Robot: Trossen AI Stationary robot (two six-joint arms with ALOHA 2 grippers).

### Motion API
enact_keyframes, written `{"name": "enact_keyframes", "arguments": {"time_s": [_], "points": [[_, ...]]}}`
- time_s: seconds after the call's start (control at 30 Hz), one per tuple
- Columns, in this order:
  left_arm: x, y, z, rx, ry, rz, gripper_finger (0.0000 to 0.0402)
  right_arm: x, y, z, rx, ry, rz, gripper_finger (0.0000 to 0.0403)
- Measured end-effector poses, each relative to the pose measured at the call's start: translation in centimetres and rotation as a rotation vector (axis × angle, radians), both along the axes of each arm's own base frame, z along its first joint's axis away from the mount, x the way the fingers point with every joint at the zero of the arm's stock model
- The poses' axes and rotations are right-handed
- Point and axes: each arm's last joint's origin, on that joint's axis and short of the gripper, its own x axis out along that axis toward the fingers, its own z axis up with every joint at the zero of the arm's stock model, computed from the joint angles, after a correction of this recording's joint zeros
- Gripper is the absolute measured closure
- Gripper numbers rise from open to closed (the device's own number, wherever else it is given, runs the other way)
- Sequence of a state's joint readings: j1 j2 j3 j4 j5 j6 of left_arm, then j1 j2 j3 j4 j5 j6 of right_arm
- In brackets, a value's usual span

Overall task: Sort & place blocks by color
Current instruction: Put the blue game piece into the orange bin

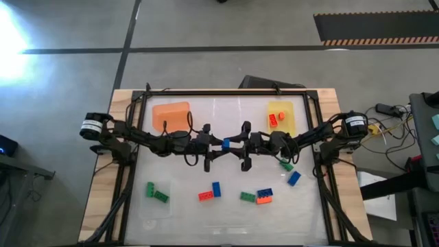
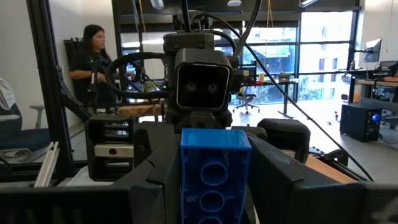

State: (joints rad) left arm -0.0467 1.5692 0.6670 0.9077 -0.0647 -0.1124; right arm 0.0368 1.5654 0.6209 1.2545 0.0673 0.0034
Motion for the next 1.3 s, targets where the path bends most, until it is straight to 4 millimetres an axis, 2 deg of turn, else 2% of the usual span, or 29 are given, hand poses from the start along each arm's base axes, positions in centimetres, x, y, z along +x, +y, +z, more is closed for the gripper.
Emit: {"name": "enact_keyframes", "arguments": {"time_s": [0.4,0.8,0.93,1.07,1.17,1.3], "points": [[0.0,0.0,-0.1,0.002,0.005,-0.001,0.0267,0.0,0.0,0.0,-0.008,0.003,-0.010,0.0213],[-0.1,0.0,-0.3,0.014,0.035,-0.005,0.0267,-0.1,-0.1,0.3,0.042,-0.010,-0.010,0.0133],[-0.8,0.2,-0.4,0.024,0.153,0.044,0.0267,-0.5,-0.2,1.0,0.066,0.010,-0.034,0.0119],[-2.6,1.3,0.0,0.068,0.392,0.229,0.0267,-1.1,-0.4,1.8,0.063,0.074,-0.123,0.0120],[-4.4,3.2,1.5,0.105,0.583,0.409,0.0267,-1.8,-0.6,2.7,0.060,0.115,-0.159,0.0128],[-7.4,7.1,2.8,0.055,0.829,0.682,0.0267,-2.6,-0.6,3.7,0.065,0.144,-0.165,0.0139]]}}
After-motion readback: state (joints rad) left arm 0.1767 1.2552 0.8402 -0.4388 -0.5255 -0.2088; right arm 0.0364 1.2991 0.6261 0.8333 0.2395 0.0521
